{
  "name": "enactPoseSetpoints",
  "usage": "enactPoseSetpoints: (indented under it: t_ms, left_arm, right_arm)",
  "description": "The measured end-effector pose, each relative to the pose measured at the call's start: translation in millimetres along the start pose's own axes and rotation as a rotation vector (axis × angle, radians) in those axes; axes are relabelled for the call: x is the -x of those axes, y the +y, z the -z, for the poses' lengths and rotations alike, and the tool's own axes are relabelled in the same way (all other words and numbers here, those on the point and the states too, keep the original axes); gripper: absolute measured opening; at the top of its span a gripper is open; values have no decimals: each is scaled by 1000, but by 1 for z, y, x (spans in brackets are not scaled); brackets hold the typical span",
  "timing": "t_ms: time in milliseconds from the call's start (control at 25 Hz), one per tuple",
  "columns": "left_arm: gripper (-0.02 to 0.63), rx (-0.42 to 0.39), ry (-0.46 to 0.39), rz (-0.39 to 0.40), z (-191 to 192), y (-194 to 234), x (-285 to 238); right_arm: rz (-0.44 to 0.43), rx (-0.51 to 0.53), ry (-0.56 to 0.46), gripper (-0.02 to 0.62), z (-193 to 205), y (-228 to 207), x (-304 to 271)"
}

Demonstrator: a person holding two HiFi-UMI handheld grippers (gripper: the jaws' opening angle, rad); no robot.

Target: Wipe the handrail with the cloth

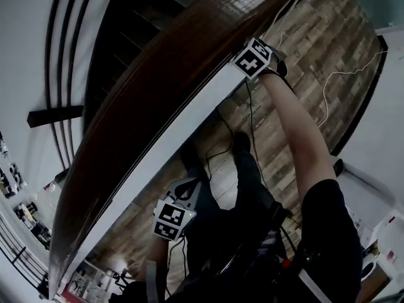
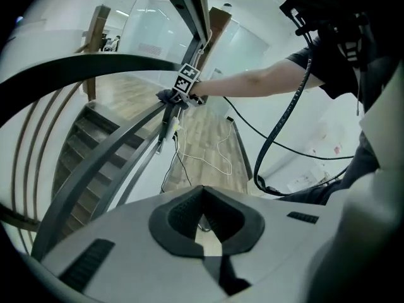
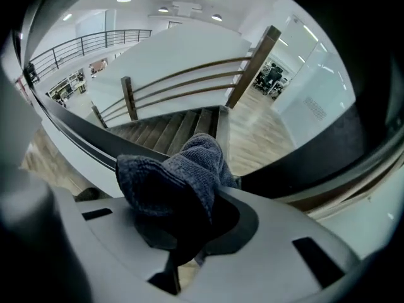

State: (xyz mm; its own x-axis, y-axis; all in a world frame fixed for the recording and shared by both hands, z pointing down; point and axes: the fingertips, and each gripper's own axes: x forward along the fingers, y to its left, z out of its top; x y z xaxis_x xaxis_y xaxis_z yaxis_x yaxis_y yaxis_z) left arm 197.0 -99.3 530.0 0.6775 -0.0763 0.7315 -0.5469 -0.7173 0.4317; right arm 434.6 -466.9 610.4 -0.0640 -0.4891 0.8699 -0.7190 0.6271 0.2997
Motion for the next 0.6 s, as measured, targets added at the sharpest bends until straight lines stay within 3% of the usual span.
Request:
enactPoseSetpoints:
  t_ms: [160, 360, 480, 600]
  left_arm:
    - [8, 98, -52, -33, -41, -12, -27]
    - [8, 58, -42, -92, -73, -38, -38]
    - [8, 27, -58, -129, -91, -55, -33]
    - [8, 4, -81, -174, -109, -63, -22]
  right_arm:
    - [0, -45, 23, 40, 15, -41, -2]
    - [-38, -29, 14, 40, 19, -47, 2]
    - [-72, 29, -86, 40, 7, -37, 37]
    - [-169, 64, -162, 40, 3, -4, 78]
